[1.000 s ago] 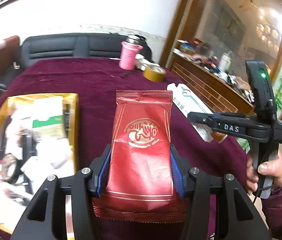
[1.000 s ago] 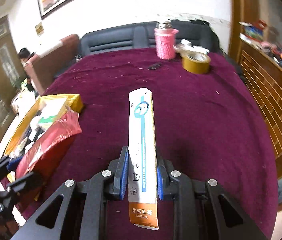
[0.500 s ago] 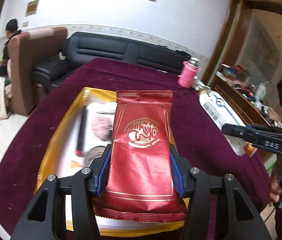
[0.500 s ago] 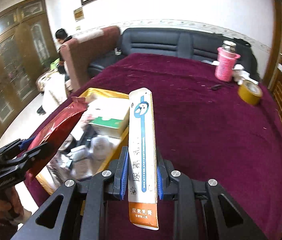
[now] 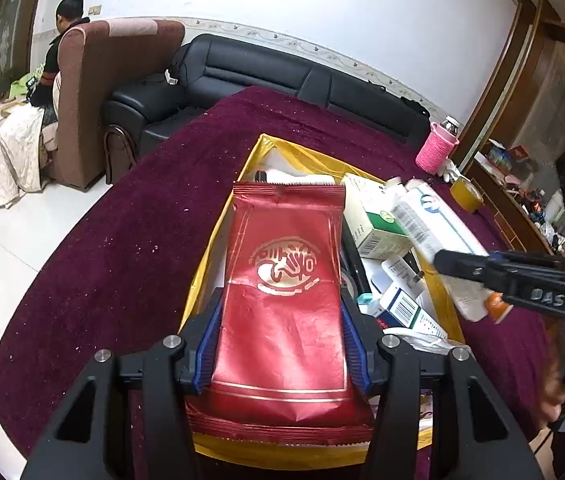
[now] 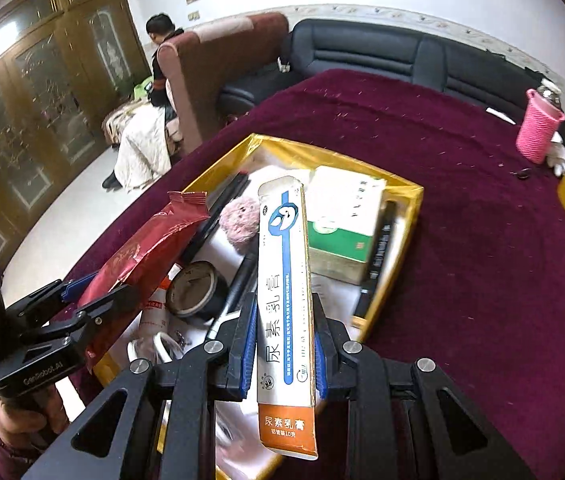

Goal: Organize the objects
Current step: 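Carry the red packet and white tube box to the yellow box with both grippers, then release the red packet and white tube box into the yellow box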

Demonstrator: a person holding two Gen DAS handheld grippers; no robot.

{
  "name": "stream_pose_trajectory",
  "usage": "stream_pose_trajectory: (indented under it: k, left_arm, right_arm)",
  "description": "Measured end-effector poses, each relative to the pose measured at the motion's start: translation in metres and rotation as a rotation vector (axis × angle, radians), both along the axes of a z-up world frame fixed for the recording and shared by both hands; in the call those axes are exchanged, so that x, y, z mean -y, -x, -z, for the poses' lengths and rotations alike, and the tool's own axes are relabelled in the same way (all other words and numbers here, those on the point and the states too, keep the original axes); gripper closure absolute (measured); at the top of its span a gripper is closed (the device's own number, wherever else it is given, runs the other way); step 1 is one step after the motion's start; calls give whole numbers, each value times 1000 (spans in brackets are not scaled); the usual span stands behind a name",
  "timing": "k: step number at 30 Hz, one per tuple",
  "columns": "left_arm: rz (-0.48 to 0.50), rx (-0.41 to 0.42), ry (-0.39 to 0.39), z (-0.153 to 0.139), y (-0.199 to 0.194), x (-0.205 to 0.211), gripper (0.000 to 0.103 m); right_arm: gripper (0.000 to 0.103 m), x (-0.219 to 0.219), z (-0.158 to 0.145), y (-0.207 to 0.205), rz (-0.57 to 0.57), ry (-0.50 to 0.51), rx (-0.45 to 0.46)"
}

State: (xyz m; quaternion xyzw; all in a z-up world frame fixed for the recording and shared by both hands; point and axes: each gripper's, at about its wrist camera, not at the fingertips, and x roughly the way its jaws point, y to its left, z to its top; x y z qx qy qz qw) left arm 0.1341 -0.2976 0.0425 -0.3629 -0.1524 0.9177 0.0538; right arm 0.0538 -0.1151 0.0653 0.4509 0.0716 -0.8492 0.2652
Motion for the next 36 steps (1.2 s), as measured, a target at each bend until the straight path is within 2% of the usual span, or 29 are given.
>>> stream_pose_trajectory:
  k: [7, 11, 23, 26, 30, 32, 36]
  left_arm:
    - [7, 5, 9, 4, 5, -2, 50]
    - [12, 7, 12, 7, 8, -4, 50]
    - [34, -13, -26, 9, 8, 1, 48]
    - [37, -21, -49, 9, 8, 3, 45]
    - [53, -29, -50, 8, 8, -2, 31]
    - [55, -31, -49, 8, 8, -5, 24]
    - [39, -28, -16, 5, 8, -12, 16]
  right_arm:
    - [77, 31, 12, 32, 19, -17, 42]
    - [77, 53, 17, 56, 25, -65, 50]
    - [77, 92, 36, 109, 41, -139, 86]
    - [77, 93, 37, 116, 36, -136, 95]
    - [75, 94, 39, 122, 17, -126, 105]
    - [73, 93, 38, 120, 8, -123, 102]
    - [38, 84, 26, 106, 13, -82, 66]
